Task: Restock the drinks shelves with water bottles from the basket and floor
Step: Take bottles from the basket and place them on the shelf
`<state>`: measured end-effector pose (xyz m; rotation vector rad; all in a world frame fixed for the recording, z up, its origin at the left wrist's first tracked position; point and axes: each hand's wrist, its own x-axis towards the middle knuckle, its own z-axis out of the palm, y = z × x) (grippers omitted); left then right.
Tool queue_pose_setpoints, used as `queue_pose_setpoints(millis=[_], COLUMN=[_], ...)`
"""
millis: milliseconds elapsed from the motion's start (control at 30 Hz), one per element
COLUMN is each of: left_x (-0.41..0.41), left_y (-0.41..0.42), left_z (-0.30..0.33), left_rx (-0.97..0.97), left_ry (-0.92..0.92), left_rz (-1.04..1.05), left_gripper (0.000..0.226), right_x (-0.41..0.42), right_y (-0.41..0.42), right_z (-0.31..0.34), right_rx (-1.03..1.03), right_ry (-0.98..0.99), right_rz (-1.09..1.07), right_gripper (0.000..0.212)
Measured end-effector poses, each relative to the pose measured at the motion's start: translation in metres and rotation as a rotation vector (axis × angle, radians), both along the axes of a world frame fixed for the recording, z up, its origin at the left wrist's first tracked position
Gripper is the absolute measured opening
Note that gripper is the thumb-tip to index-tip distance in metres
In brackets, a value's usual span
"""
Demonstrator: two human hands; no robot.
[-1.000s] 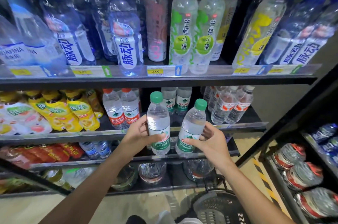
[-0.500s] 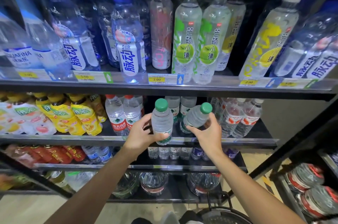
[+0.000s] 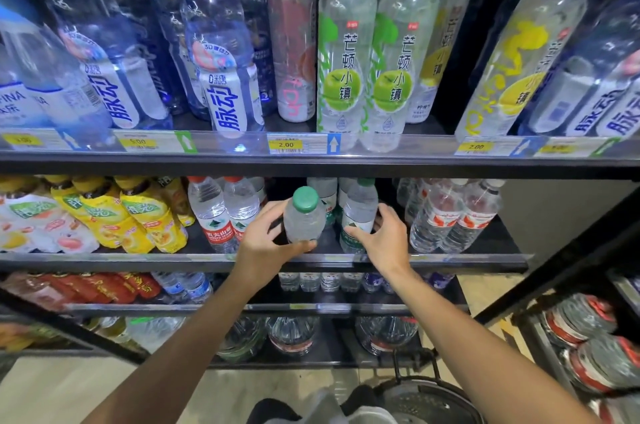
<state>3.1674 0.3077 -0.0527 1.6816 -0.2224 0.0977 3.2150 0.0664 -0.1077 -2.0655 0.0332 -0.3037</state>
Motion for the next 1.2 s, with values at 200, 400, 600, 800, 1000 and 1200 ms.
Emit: queue_pose_setpoints(millis=[200,400,600,800,1000,1200], left_x=[0.015,0.032,0.043,0.048,0.044,0.063], left_y=[-0.009,-0.014,-0.020,-0.026,-0.029,-0.019], left_z=[0.000,-0.018,-0.039,-0.046,-0.052,-0.039], left_rx=[0.009,0.100,0.100,0.123,0.259,0.486], left_ry=[0.046,0.040,0.139,0.189,0.136,0.335], left_rz=[-0.011,-0.026,-0.018,0.010,0.073,-0.146], left_gripper=[0.054,0.065,0.060,0.060,0.065,0.077], right_x=[-0.005,-0.004,-0.004,-0.009,-0.002,0.011], right_y=[-0.002,-0.004,-0.004,-0.001,-0.013,-0.012], right_z=[-0.013,-0.014,-0.016,-0.012,-0.015,-0.004], right_rx=[0.038,0.025,0.029,0.077,0.164,-0.026], right_ry=[0.022,0.033,0.028,0.026,0.164,0.287], right_rz=[0.074,0.120,0.131,0.132,0.214,0.281], right_gripper=[0.069,0.067,0.069,0.067,0.084,0.101])
